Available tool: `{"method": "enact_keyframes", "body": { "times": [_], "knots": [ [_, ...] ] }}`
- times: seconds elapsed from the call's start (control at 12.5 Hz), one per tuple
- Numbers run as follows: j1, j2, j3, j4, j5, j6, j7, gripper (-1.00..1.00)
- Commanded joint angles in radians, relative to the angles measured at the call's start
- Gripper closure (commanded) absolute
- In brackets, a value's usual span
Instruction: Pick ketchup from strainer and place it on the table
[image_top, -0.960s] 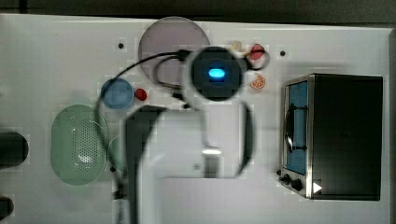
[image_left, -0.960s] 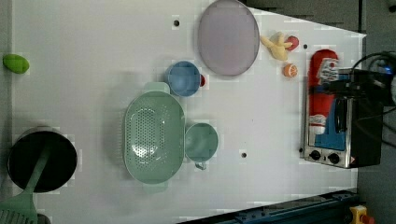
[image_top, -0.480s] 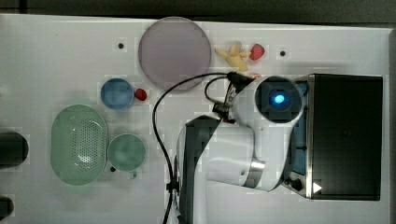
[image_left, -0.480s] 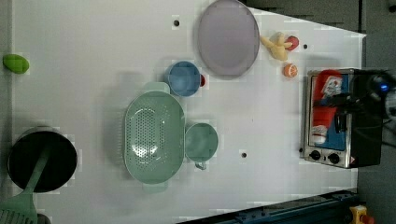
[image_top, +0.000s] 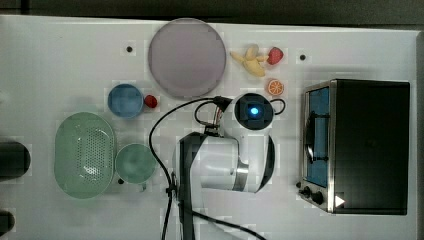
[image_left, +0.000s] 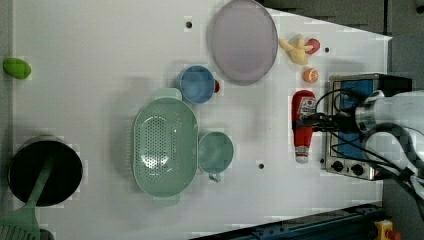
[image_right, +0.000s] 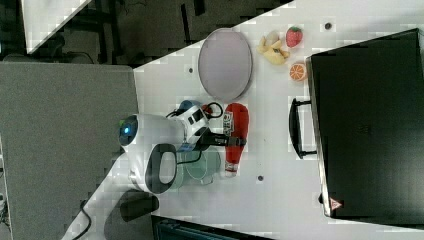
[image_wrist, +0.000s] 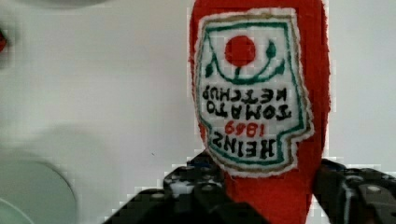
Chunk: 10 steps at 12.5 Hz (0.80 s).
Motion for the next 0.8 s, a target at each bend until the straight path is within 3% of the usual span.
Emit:
{"method": "enact_keyframes", "body": {
  "times": [0.08, 0.24, 0.56, 0.8],
  "knots": [
    [-0.001, 0.05, -0.002, 0.004, -0.001, 0.108, -0.038, -0.61],
    [0.002, 0.065, 0.004, 0.008, -0.001, 0.122, -0.038, -0.99],
    [0.002, -0.045, 0.005, 0.051, 0.001, 0.039, 0.06, -1.0],
    [0.001, -0.16, 0.0, 0.142, 0.001, -0.142, 0.275, -1.0]
  ]
}}
